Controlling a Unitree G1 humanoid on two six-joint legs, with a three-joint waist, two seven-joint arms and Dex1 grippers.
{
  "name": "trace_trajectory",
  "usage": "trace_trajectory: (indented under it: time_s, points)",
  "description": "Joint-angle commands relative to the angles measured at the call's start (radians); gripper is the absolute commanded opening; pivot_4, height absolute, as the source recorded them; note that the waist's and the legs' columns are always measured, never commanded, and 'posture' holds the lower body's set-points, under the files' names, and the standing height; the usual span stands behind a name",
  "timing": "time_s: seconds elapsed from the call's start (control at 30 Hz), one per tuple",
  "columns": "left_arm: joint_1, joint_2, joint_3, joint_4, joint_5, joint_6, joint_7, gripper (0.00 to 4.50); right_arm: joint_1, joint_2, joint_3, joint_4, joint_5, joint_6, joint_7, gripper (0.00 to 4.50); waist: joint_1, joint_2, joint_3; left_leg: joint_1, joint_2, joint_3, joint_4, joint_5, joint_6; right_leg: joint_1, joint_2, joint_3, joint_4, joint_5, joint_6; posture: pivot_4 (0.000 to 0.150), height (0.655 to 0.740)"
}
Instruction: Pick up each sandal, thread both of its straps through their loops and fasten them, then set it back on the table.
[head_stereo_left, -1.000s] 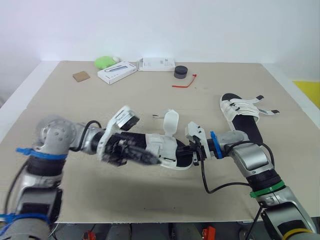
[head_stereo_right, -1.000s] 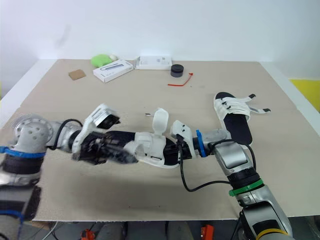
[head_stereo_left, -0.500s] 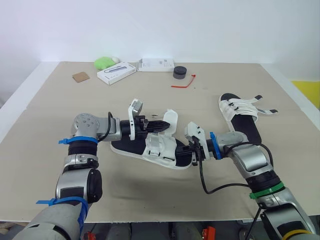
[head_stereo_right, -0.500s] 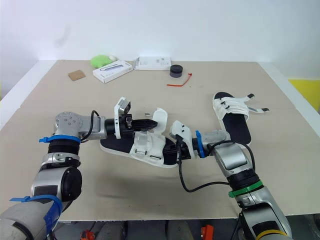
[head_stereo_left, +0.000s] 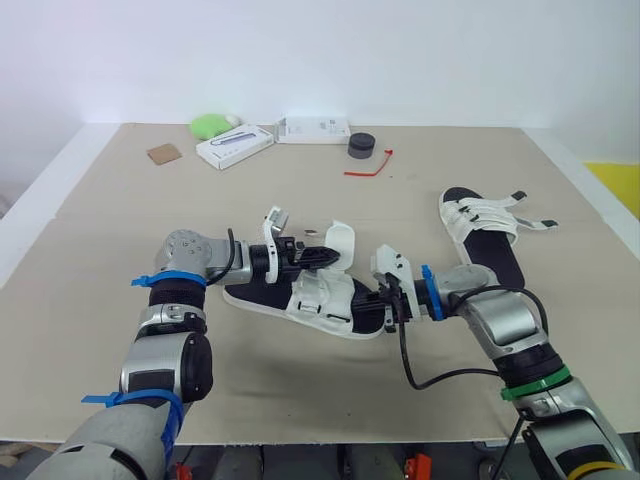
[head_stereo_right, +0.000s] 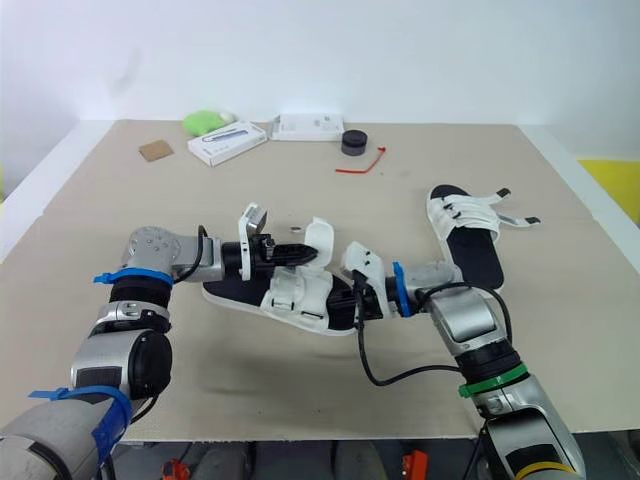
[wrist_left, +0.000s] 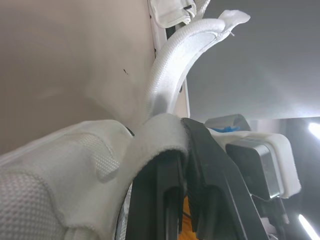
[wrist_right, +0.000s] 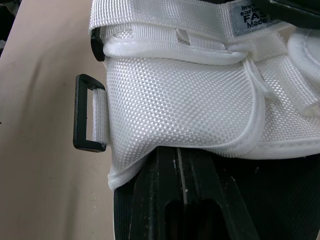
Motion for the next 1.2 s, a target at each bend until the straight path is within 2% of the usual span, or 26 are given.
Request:
trace_trajectory:
  time_s: [0.03, 0.1, 0.23, 0.5, 0.67, 1.2]
  points:
    - [-0.001, -0.006, 0.003, -0.001, 0.039, -0.038, 0.012, 1.37, 0.034, -0.016, 0.044, 0.032, -0.024, 0.033, 0.001, 0.00, 0.000, 0.000, 0.000, 0.000, 0.000, 0.000, 0.000, 0.000, 0.000, 0.000, 0.000, 0.000, 0.000, 0.000, 0.000, 0.150, 0.7400]
    - [-0.009, -0.009, 0.018, 0.002, 0.042, -0.046, 0.016, 2.51, 0.032, -0.016, 0.044, 0.034, -0.024, 0.033, 0.001, 0.00, 0.000, 0.000, 0.000, 0.000, 0.000, 0.000, 0.000, 0.001, -0.001, 0.000, 0.000, 0.000, 0.000, 0.000, 0.000, 0.150, 0.7400]
    - [-0.037, 0.011, 0.062, 0.033, 0.046, -0.070, 0.025, 4.21, 0.029, -0.015, 0.044, 0.037, -0.024, 0.033, 0.002, 0.00, 0.000, 0.000, 0.000, 0.000, 0.000, 0.000, 0.000, 0.000, -0.002, 0.000, 0.000, 0.000, 0.000, 0.000, 0.000, 0.150, 0.7400]
    - [-0.129, 0.075, 0.160, 0.147, 0.037, -0.136, 0.028, 4.21, 0.025, -0.015, 0.046, 0.042, -0.025, 0.029, 0.004, 0.00, 0.000, -0.001, 0.001, -0.002, 0.000, 0.000, 0.000, 0.000, -0.002, -0.002, 0.000, 0.000, -0.001, 0.000, 0.000, 0.150, 0.7400]
    - [-0.158, 0.081, 0.132, 0.212, 0.088, -0.182, 0.006, 4.21, 0.021, -0.012, 0.046, 0.049, -0.027, 0.027, 0.004, 0.00, 0.000, -0.001, 0.001, -0.002, 0.000, 0.000, -0.001, 0.000, -0.002, -0.002, 0.000, 0.000, -0.001, 0.000, 0.000, 0.150, 0.7400]
    - [-0.308, -0.071, 0.162, 0.455, 0.152, -0.414, -0.012, 4.21, 0.045, -0.012, 0.036, 0.019, -0.017, 0.041, -0.021, 0.00, 0.000, -0.002, 0.001, -0.003, 0.000, 0.000, -0.002, 0.000, -0.004, -0.003, 0.000, 0.000, -0.001, -0.001, 0.001, 0.150, 0.7400]
